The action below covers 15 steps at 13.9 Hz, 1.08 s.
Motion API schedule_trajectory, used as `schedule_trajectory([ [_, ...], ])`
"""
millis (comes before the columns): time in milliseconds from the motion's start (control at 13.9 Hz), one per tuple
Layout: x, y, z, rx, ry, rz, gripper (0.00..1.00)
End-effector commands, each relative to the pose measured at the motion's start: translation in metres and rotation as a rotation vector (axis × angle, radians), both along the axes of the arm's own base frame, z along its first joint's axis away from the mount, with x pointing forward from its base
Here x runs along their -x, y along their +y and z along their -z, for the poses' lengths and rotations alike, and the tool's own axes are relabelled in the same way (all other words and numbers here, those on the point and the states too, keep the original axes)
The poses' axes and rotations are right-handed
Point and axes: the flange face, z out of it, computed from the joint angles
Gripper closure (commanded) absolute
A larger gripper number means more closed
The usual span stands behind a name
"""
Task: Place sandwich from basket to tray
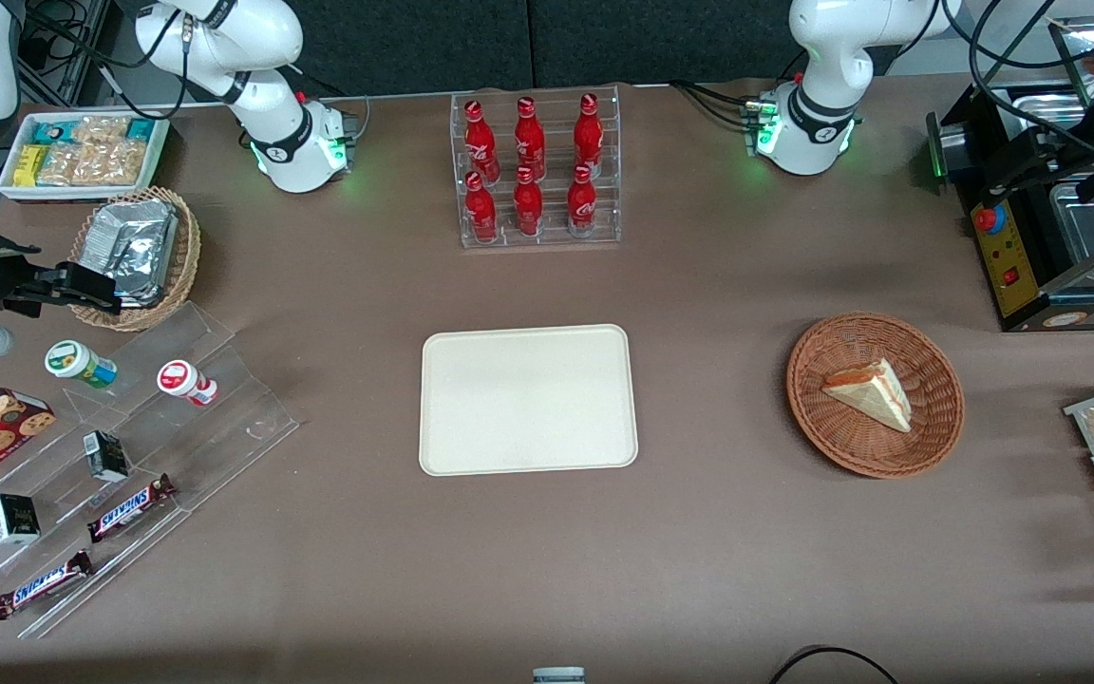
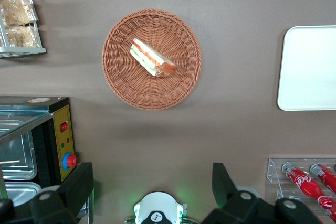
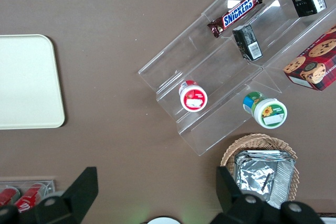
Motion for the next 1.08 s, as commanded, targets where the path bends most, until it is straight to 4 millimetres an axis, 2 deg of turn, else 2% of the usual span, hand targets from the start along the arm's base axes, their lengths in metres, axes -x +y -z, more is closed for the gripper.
schedule_trajectory([
  [0,0.0,0.004,-0.006,0.005,0.001,0.003,0.0],
  [216,-0.003,0.008,-0.002,0.014,0.003,-0.002,0.0],
  [288,-0.009,0.009,0.006,0.006,0.012,0.001,0.0],
  [575,-0.049,0.012,0.071,-0.037,0.11,-0.045,0.0],
  [719,-0.066,0.015,0.101,-0.055,0.119,-0.164,0.0],
  [863,-0.073,0.018,0.136,-0.058,0.108,-0.212,0.0],
  [1007,-0.077,0.023,0.167,-0.063,0.094,-0.349,0.0],
])
